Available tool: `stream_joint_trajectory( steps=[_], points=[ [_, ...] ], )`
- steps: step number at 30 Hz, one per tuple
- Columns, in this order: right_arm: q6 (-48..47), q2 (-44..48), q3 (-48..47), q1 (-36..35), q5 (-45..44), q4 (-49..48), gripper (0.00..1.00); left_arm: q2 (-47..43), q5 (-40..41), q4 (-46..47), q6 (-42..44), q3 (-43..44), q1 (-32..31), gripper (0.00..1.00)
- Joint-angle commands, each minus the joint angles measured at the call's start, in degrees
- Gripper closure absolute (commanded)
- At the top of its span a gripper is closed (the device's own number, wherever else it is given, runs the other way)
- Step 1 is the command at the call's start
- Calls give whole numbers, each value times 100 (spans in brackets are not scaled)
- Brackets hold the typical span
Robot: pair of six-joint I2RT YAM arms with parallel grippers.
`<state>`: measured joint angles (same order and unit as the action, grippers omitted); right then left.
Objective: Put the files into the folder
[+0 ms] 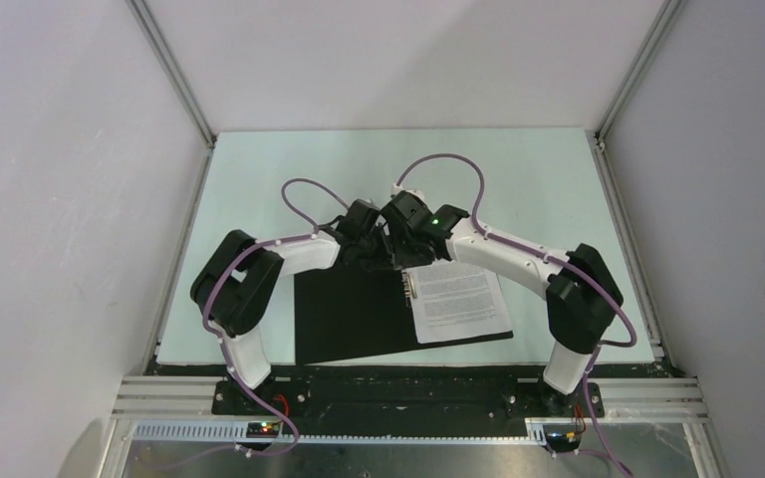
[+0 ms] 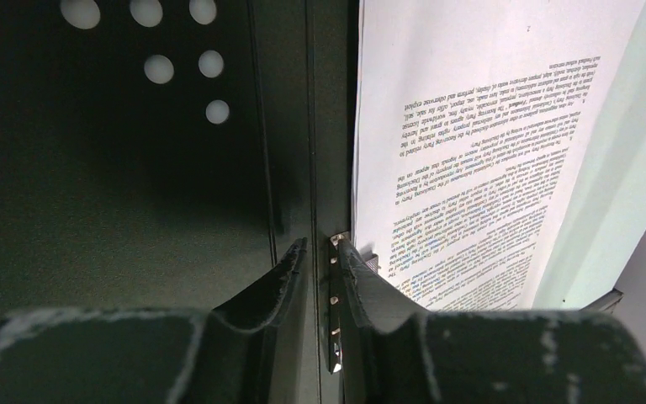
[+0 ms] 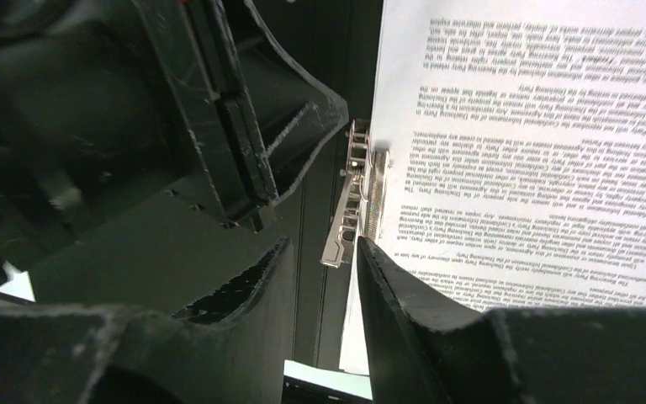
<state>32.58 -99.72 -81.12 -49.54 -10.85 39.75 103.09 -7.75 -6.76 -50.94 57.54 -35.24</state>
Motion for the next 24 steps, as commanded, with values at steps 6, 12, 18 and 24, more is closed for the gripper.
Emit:
stream_joint_trajectory(
  steps=[6,12,18,24],
  points=[
    [441,-161,52,-46,184,143,70,-208,-96,63,104,27,9,77],
    [503,-251,118,-49,237,97,75,-202,-104,66,102,21,12,77],
    [518,-324,229,-81,270,78,75,-193,-110,77,102,-10,10,78],
    [542,-373,323,-121,293,7,76,-169,-127,85,102,-13,10,78]
  ],
)
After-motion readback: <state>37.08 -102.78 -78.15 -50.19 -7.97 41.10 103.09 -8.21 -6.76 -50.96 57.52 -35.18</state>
